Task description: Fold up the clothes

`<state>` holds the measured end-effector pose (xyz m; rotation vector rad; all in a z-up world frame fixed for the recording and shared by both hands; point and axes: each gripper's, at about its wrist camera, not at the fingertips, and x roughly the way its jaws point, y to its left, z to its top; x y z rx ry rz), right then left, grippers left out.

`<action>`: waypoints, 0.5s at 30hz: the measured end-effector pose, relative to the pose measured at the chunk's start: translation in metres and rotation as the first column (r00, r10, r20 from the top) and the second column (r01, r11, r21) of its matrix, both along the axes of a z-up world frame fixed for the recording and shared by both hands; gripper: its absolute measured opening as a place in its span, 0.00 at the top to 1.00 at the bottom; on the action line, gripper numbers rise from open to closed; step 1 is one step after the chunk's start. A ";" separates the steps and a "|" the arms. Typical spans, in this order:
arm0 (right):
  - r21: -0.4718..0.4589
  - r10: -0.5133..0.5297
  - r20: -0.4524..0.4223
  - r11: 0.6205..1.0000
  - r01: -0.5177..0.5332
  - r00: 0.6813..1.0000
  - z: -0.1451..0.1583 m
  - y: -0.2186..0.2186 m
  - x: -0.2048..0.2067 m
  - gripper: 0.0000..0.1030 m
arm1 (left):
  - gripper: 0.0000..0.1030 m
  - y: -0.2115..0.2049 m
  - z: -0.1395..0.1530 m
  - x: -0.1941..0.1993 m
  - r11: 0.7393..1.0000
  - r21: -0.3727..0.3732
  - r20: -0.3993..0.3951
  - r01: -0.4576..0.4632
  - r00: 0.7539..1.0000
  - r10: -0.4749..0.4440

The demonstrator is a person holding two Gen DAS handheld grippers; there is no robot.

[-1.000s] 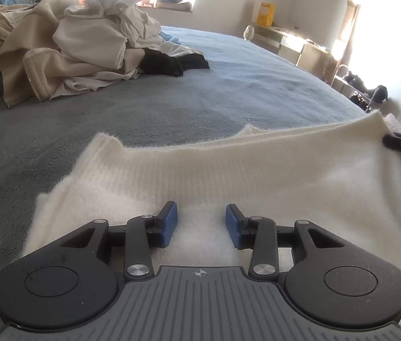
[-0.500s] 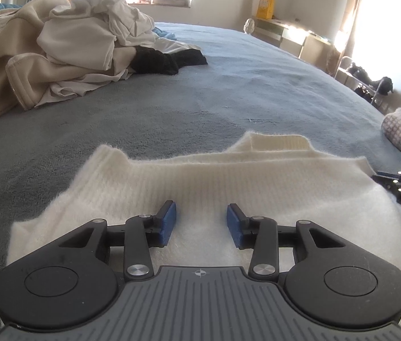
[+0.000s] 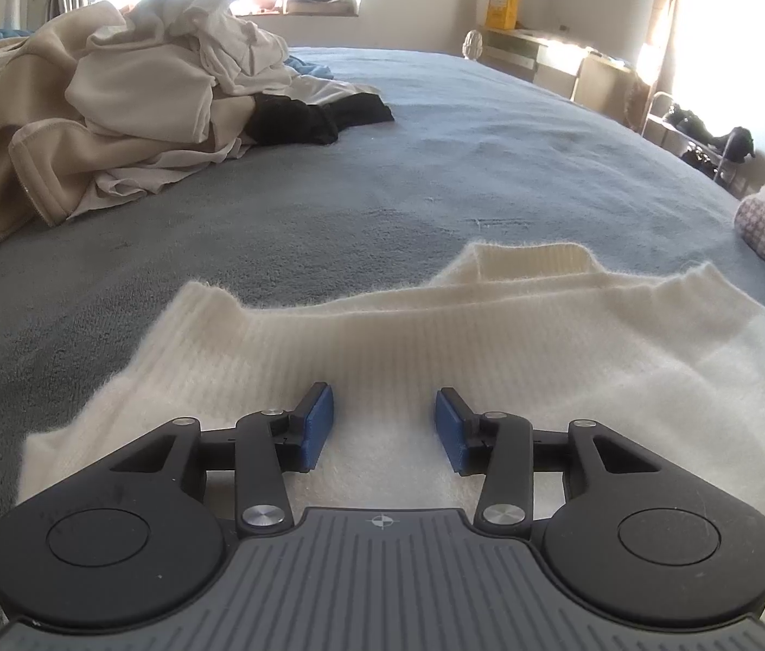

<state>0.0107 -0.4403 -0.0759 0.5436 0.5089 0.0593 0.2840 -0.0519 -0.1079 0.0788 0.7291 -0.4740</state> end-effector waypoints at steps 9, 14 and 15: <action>-0.276 0.053 -0.133 0.957 -0.088 0.990 -0.036 0.069 -0.017 0.81 | 0.59 -0.001 -0.001 -0.001 1.000 0.006 0.006 -0.001 1.000 0.001; -0.342 -0.019 -0.081 0.939 -0.010 0.997 -0.011 0.070 -0.024 0.82 | 0.58 0.001 -0.001 -0.001 1.000 -0.009 0.008 -0.001 1.000 0.001; -0.394 -0.041 -0.050 0.919 0.018 0.998 -0.003 0.074 -0.025 0.82 | 0.58 0.002 -0.002 -0.001 1.000 -0.013 0.009 -0.001 1.000 0.001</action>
